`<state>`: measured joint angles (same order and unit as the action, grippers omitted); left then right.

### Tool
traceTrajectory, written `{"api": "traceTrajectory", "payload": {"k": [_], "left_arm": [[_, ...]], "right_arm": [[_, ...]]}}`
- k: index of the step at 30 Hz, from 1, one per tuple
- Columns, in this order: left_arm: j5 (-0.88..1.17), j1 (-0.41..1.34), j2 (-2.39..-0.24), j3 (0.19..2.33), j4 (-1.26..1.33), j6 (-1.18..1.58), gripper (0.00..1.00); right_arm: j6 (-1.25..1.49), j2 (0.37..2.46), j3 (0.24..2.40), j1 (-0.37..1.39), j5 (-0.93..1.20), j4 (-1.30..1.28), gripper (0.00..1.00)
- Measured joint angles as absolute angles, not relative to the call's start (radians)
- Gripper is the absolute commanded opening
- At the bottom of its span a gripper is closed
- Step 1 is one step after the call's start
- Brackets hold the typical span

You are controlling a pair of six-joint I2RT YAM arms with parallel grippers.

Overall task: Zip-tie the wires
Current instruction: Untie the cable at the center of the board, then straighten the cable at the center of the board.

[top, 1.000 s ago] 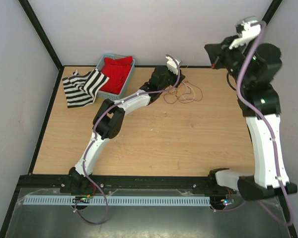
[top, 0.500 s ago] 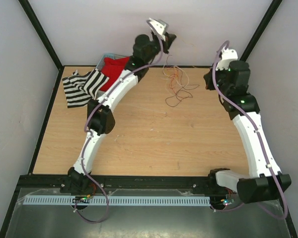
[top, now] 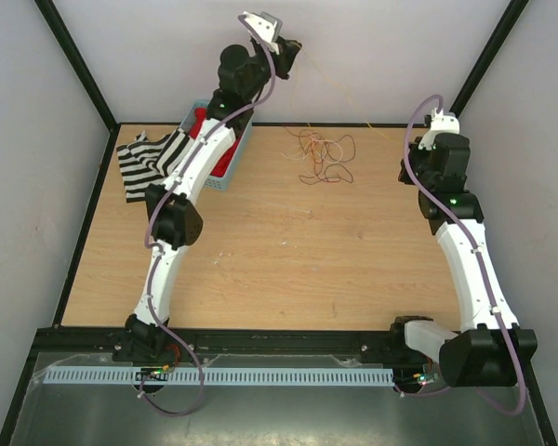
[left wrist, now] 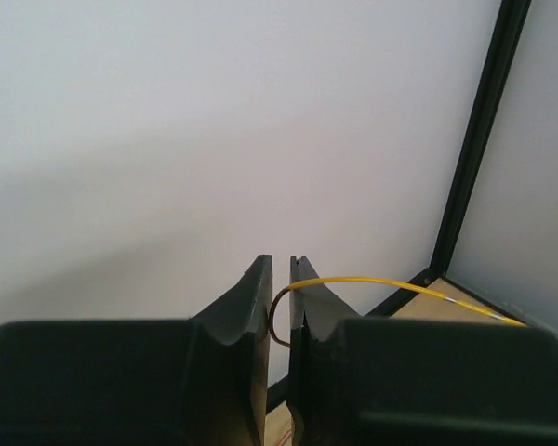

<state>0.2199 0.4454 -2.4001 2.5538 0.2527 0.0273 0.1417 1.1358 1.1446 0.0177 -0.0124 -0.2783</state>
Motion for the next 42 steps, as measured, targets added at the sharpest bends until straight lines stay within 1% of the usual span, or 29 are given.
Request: {"api": "traceTrajectory", "payload": {"k": [8,11,13,17,21,26,30,32,36,38,42], "left_arm": [[0.231,0.428,-2.255,2.574,0.256,0.034,0.21],[0.236,0.407,-2.178,2.565,0.267,0.034,0.21],[0.234,0.391,-2.108,2.507,0.284,0.03,0.19],[0.231,0.369,-1.925,2.25,0.314,-0.014,0.13],[0.213,0.36,-1.731,1.868,0.347,-0.087,0.04],[0.155,0.359,-1.524,1.386,0.348,-0.16,0.04],[0.068,0.355,-1.322,1.088,0.299,-0.181,0.05],[0.03,0.349,-1.218,1.015,0.232,-0.18,0.07],[-0.023,0.345,-1.086,1.027,0.047,-0.157,0.1],[-0.042,0.345,-1.068,1.062,-0.069,-0.134,0.09],[-0.054,0.345,-1.08,1.064,-0.223,-0.08,0.02]], "right_arm": [[0.162,1.132,1.108,0.012,-0.041,-0.247,0.0],[0.169,1.121,1.099,0.012,-0.041,-0.227,0.0],[0.173,1.115,1.096,0.01,-0.035,-0.216,0.0],[0.17,1.108,1.095,0.006,0.014,-0.21,0.0],[0.145,1.101,1.095,0.005,0.114,-0.207,0.0],[0.128,1.098,1.096,0.005,0.231,-0.214,0.0],[0.139,1.098,1.066,0.005,0.272,-0.214,0.0],[0.146,1.102,1.031,0.005,0.276,-0.215,0.0],[0.158,1.129,0.961,0.005,0.264,-0.22,0.0],[0.158,1.142,0.931,0.005,0.237,-0.225,0.0],[0.161,1.147,0.879,0.005,0.158,-0.221,0.0]]}}
